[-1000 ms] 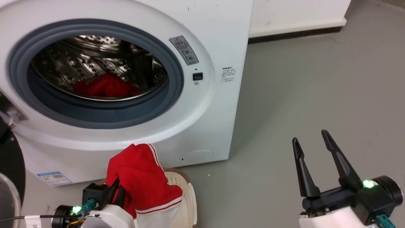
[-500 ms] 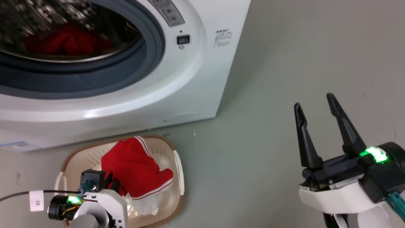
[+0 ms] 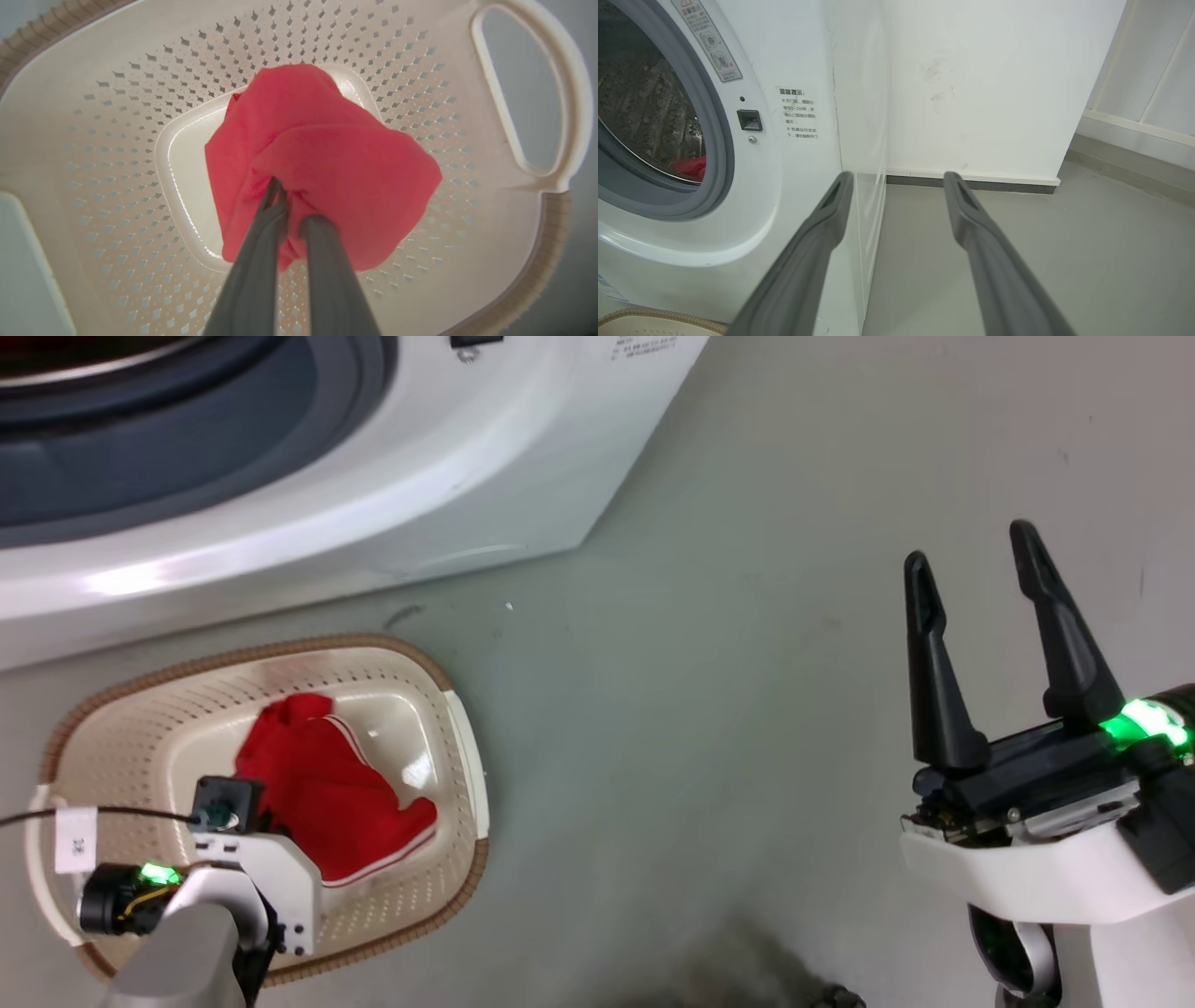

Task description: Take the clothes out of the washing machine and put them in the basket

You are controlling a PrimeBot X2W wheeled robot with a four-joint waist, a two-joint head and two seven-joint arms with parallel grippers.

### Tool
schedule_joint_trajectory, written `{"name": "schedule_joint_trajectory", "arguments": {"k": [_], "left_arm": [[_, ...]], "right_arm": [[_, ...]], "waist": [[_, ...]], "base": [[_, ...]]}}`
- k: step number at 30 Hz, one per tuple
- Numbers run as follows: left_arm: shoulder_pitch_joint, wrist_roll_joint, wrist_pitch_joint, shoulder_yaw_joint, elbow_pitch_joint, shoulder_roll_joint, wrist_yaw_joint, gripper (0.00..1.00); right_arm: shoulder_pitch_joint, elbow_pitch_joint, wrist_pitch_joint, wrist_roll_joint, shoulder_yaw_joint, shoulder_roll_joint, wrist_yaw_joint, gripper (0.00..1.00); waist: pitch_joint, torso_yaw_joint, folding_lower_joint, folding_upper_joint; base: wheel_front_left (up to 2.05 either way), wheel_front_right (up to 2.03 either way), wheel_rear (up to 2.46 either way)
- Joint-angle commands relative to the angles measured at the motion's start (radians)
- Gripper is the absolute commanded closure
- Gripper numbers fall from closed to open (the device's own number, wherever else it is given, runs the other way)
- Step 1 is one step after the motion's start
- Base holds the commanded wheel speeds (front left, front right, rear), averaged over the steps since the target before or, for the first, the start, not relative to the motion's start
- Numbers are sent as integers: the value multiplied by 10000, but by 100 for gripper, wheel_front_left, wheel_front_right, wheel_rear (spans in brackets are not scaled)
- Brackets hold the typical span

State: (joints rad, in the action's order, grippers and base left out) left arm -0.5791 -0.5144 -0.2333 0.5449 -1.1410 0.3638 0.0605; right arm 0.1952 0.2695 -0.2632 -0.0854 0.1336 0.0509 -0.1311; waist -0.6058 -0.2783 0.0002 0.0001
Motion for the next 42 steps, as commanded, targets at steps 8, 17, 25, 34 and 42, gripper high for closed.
{"name": "schedule_joint_trajectory", "arguments": {"k": [8,17,25,34,42], "left_arm": [[-1265,-4,384,51,-942,95,52,100],[-2062,113,866,299,-1296,38,-58,100],[-2230,84,697,388,-1378,-109,-159,95],[-1674,-146,135,384,-1415,-551,96,0],[-761,9,-233,669,-1371,-1026,152,0]], "right_arm": [[586,282,-23,-301,-162,-13,7,0],[894,358,-23,-368,-277,-11,7,0],[957,288,-23,-300,-293,-11,7,0],[593,-73,-23,-186,-216,-10,7,0],[10,-510,-23,133,-135,-8,7,0]], "waist": [[-1633,-384,-2,-1],[-2425,-390,-2,-1],[-2458,-307,-2,-1],[-1263,-11,-2,-1],[371,438,-2,-1]], "base": [[0,0,0],[0,0,0],[0,0,0],[0,0,0],[0,0,0]]}}
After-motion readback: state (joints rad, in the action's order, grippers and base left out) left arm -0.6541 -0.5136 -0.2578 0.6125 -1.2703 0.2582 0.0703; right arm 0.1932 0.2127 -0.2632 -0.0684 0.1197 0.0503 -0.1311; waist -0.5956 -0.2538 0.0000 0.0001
